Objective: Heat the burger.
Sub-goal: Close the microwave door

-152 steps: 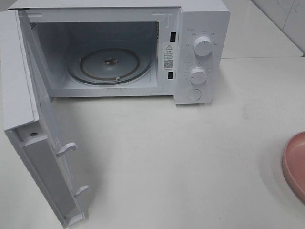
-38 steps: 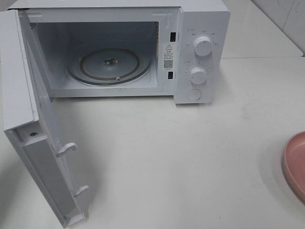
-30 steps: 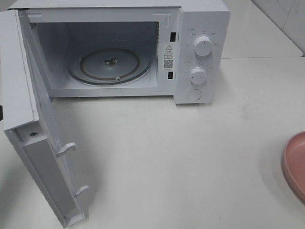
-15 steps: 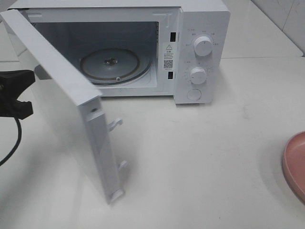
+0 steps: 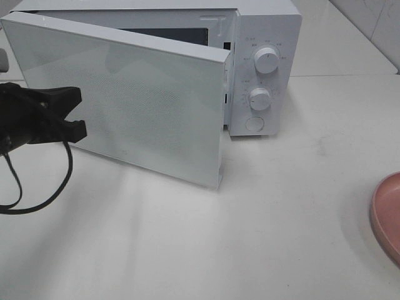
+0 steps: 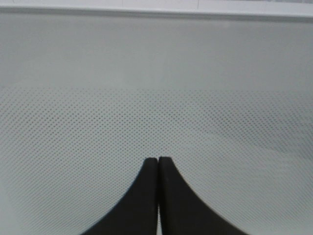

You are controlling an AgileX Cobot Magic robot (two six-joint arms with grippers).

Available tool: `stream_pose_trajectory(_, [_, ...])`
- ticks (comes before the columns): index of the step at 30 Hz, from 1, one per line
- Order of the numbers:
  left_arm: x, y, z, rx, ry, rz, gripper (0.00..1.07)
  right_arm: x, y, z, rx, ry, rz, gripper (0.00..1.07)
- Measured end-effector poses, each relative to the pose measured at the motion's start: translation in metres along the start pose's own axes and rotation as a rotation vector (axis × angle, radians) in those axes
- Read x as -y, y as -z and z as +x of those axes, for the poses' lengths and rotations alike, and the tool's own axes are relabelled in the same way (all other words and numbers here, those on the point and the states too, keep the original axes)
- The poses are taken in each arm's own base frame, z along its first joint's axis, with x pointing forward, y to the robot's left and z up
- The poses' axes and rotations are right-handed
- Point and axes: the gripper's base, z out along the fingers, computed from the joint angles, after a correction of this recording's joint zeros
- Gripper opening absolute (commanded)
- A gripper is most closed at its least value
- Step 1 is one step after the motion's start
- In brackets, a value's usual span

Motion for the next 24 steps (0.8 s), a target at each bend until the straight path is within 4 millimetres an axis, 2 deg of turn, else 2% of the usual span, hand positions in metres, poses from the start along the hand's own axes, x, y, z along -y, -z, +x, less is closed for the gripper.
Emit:
stream_pose_trajectory(2, [0.009, -0.011, -0.005, 0.018, -0.007, 0.017, 0.0, 0.0, 0.0, 0.0, 0.0, 0.0, 0.0, 0.76])
stream_pose_trajectory(5, [0.012, -0.015, -0.005, 0.02, -0.006, 0.022, 0.0, 0.0, 0.0, 0.0, 0.0, 0.0, 0.0, 0.76])
stream_pose_trajectory(7, [0.023, -0.031, -0.011, 0.037, 0.004, 0.029, 0.0, 0.0, 0.0, 0.0, 0.0, 0.0, 0.0, 0.76])
stream_pose_trajectory(11, [0.033, -0.042, -0.012, 0.028, 0.009, 0.034, 0.0, 0.0, 0.0, 0.0, 0.0, 0.0, 0.0, 0.76])
stream_pose_trajectory(15, [0.048, -0.062, -0.021, 0.05, 0.012, 0.053, 0.0, 0.0, 0.0, 0.0, 0.0, 0.0, 0.0, 0.76])
stream_pose_trajectory(24, [0.068, -0.094, -0.03, 0.071, 0.031, 0.064, 0.0, 0.0, 0.0, 0.0, 0.0, 0.0, 0.0, 0.76])
